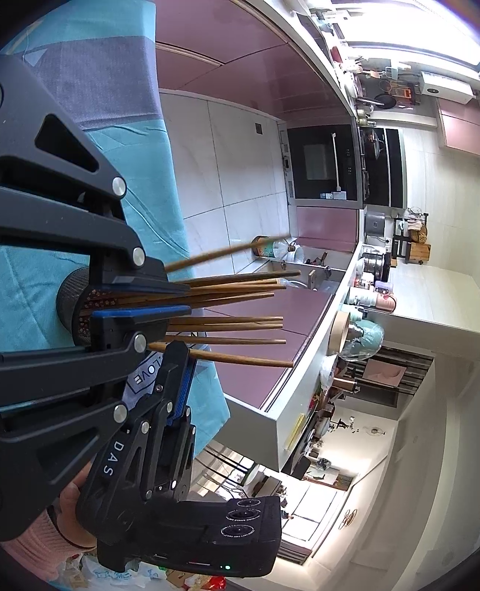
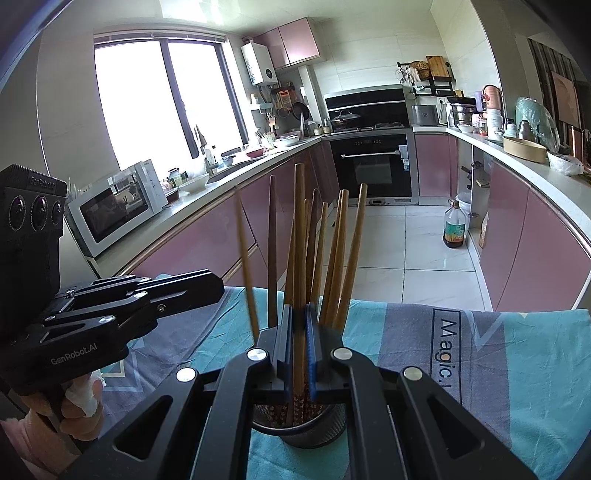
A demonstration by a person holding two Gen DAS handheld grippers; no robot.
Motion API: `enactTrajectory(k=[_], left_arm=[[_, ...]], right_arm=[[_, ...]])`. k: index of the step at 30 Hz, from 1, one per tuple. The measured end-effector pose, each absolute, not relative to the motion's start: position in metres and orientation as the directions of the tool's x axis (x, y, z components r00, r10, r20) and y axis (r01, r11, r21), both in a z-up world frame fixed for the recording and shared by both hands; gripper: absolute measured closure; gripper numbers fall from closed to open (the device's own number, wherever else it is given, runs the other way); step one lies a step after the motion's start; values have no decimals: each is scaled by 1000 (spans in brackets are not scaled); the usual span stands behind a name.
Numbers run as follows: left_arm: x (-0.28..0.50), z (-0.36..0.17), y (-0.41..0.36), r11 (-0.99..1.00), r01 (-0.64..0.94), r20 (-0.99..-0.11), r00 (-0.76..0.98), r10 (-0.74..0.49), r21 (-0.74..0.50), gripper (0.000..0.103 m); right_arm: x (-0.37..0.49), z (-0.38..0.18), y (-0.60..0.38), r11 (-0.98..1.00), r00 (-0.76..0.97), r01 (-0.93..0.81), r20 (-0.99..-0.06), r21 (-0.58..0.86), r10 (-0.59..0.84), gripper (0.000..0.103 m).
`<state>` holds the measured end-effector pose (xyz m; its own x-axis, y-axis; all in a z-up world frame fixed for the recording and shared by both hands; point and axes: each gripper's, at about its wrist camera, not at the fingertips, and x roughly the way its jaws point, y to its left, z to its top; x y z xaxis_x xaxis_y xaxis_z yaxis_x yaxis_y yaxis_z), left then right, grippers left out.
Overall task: Organize utensils
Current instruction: 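Open both grippers and withdraw them from the mesh cup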
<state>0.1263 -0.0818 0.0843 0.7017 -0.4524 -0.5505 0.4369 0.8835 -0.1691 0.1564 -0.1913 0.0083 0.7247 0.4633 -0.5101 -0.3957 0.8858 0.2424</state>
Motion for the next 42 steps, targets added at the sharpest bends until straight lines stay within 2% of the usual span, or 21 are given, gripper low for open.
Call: enactTrajectory(k=[14,27,30,32,34,36,40,41,42], left_arm=[[150,65,-81,885,430,-586,677,-445,-176,96],[152,55,-80,887,427,-584,680,-445,-179,96],[150,52,-78,888,423,-582,683,-442,-178,89],[144,51,-73,891,418,-580,687,-438,-177,82],[143,50,-69,894,411,-577,693,-433,-177,76],[142,49,-64,900,396,-571,702,-425,-182,68],[135,45,-51,916,361,-553,733,-396,-176,50],[132,44,-47,919,353,-548,740,-389,-174,40],[129,44,-44,923,343,-538,752,-380,-171,36]], right_arm=[[165,1,-194,886,715,-384,-523,261,464,97],[164,-2,-193,891,720,-370,-525,262,453,96],[161,-2,-192,892,722,-370,-524,259,452,95],[159,-2,-191,893,724,-370,-522,256,450,95],[156,-3,-191,893,725,-370,-521,255,450,92],[152,-4,-191,897,734,-365,-515,250,442,75],[140,-3,-191,902,754,-358,-495,241,432,63],[137,-2,-191,905,762,-354,-487,237,426,58],[133,-2,-191,908,771,-350,-480,230,419,51]])
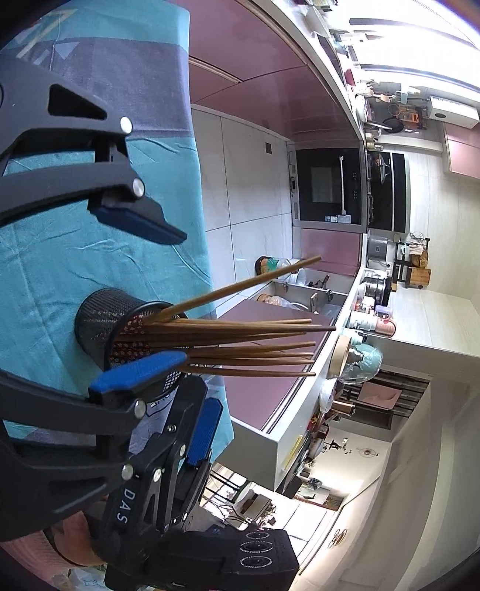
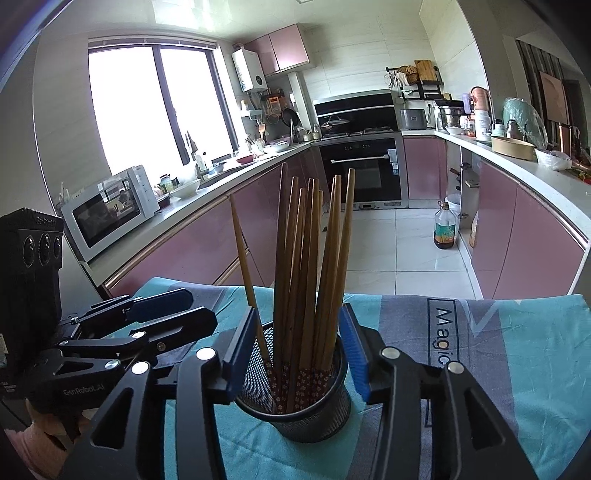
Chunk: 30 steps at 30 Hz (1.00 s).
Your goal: Organize utensils
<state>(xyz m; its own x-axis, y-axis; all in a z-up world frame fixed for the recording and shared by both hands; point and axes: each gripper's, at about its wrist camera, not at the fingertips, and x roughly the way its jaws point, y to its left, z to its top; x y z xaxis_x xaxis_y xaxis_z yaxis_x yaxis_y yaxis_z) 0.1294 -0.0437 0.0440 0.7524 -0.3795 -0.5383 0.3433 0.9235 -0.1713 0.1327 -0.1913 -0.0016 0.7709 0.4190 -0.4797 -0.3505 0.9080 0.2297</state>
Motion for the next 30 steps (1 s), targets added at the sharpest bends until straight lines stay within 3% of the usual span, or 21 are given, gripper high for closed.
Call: enactTrajectory(k=[3,5,7,12,21,30], left_arm=[[119,42,-34,935,319,-512,784,-351,-153,22],[111,41,-27,947,290,-490,811,-320,-137,9],[102,39,-20,955,274,-473,830,-296,-117,6],[79,34,-4,971,225,-433,870,-237,-81,6],[30,34,10,991,132,-305,942,-137,-38,6],[-7,31,15,992,117,-238,963,-125,-51,6]], right_arm=[[121,-1,-191,917,796,-339,-454,212,399,33],[115,-3,-190,923,806,-329,-451,198,384,27],[110,-6,-191,932,818,-312,-446,184,362,15],[92,-11,-190,944,846,-287,-419,161,329,7],[50,-13,-172,966,912,-245,-318,84,259,7],[25,-15,-161,975,945,-214,-240,63,223,7]])
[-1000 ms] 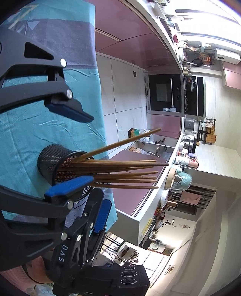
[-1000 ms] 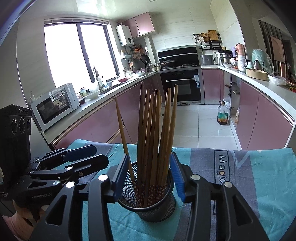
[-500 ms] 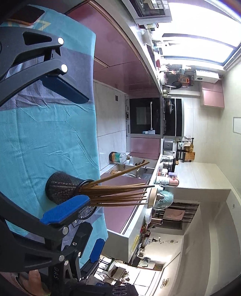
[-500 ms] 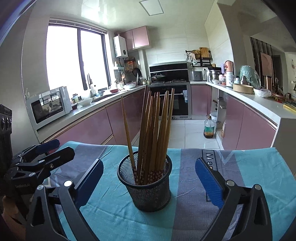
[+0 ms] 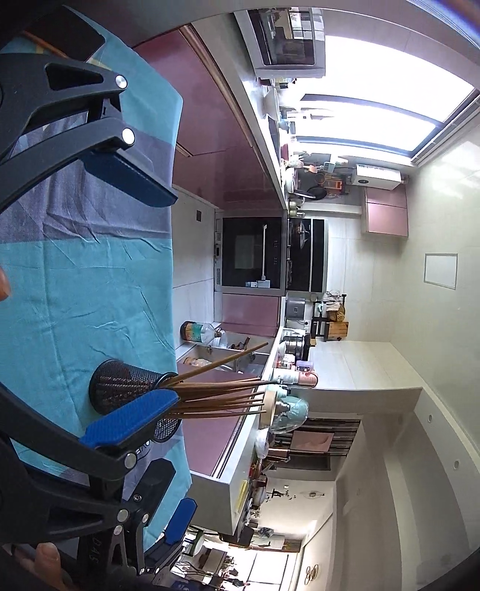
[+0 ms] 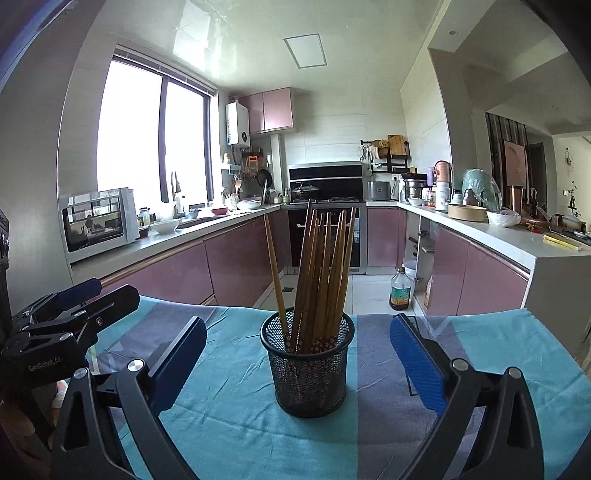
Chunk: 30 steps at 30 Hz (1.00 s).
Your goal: Organize utensils
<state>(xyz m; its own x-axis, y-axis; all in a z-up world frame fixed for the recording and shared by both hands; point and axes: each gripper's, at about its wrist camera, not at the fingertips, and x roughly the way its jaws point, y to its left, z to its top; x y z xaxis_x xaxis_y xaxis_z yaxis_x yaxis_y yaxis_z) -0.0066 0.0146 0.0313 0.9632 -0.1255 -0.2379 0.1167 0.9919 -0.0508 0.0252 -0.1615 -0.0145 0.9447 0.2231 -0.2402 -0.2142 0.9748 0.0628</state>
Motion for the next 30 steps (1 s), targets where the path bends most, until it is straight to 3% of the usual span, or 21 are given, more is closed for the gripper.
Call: enactTrajectory(k=[30], left_arm=[[-24,27,16,993,88,-212,972,-105,-84,6]], right_arm=[[0,-22,-151,989,972,-140,-186,42,146,7]])
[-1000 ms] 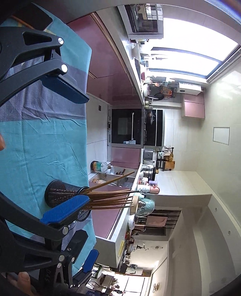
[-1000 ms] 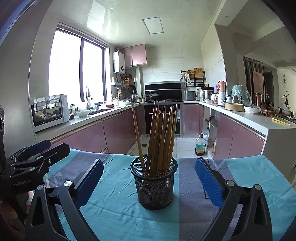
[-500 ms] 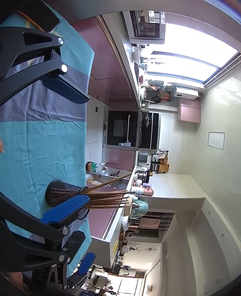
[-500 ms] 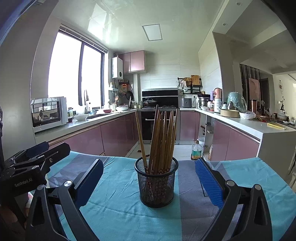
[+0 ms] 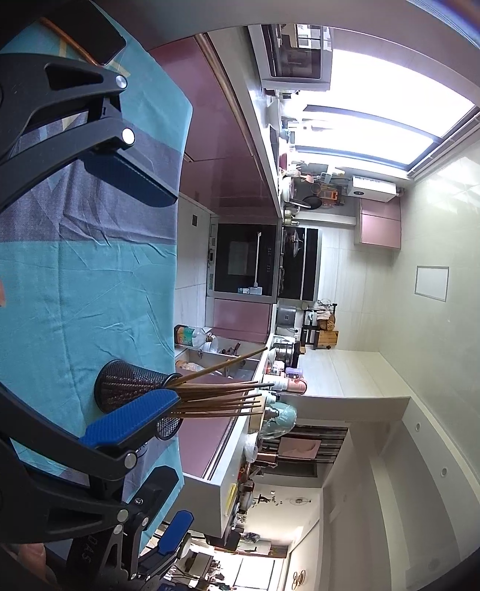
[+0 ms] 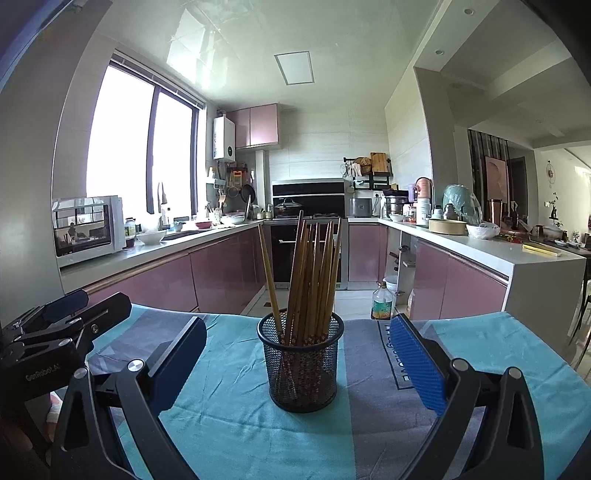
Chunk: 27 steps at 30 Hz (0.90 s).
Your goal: Organize utensils
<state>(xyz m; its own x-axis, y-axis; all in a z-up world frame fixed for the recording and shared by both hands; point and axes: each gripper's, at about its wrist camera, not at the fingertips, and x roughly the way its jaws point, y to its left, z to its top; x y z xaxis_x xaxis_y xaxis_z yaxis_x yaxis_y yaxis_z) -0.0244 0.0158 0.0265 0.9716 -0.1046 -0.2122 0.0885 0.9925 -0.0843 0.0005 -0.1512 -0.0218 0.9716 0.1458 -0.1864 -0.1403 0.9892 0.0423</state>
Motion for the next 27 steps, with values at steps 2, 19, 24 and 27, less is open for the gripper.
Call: enactTrajectory(k=[2,19,24,27], left_arm=[[-24,26,16,993,86,-212,972,-102,-83,6],[-27,23,17,994,81,-212,973,-96,-80,6],[-27,21,16,994,83,-212,972,-98,-76,6],[-27,21,15,994,82,-212,972,-97,-76,6]], right_arm=[[0,-22,-152,989,972,-141,-186,42,146,7],[-3,-21,-153,991,973,-126,-189,42,131,7],[-3,-21,-154,991,974,-123,-187,46,130,7],[-3,-20,-155,991,974,-123,-188,45,129,7]])
